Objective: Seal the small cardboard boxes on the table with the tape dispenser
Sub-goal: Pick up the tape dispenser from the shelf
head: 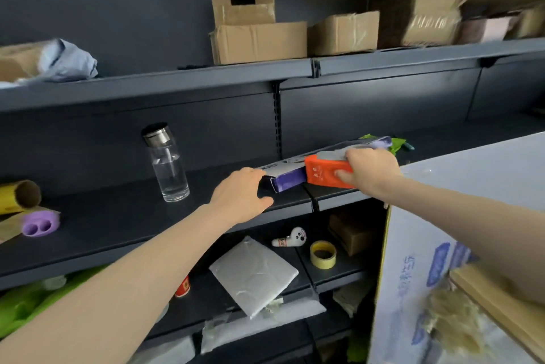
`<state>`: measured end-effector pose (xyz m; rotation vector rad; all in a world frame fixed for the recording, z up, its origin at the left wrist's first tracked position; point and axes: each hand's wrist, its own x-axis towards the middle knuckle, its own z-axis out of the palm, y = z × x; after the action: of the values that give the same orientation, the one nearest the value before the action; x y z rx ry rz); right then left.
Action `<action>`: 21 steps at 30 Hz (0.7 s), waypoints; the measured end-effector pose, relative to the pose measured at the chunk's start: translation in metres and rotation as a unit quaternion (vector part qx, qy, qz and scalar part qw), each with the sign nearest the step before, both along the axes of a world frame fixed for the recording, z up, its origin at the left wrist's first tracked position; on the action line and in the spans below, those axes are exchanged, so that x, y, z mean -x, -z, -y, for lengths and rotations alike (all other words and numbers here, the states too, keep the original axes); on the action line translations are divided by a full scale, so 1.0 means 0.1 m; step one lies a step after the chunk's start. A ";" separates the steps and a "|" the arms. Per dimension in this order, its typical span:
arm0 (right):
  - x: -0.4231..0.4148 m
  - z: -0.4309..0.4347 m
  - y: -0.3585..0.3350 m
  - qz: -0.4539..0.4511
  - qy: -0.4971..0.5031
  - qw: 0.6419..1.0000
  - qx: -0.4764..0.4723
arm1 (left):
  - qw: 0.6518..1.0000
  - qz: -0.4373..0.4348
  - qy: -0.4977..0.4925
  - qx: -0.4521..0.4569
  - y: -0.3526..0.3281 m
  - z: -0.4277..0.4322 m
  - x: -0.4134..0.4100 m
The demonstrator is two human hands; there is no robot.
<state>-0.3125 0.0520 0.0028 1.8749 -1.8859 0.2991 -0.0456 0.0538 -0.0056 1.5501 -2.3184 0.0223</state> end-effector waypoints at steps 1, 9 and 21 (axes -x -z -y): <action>-0.01 -0.13 -0.04 0.006 0.003 1.000 0.000 | 1.000 -0.006 0.009 -0.002 -0.02 -0.08 0.02; -0.22 -0.60 -0.01 0.012 0.058 0.998 0.009 | 1.000 -0.005 0.024 -0.013 0.04 -0.43 0.04; -0.29 -0.26 -0.04 0.016 -0.014 0.998 0.059 | 0.974 0.092 0.040 0.205 0.12 -0.06 0.06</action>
<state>-0.2831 0.0785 0.0067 1.8297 -1.8229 0.4430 -0.0511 0.0595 -0.0173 1.2901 -2.3191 0.6080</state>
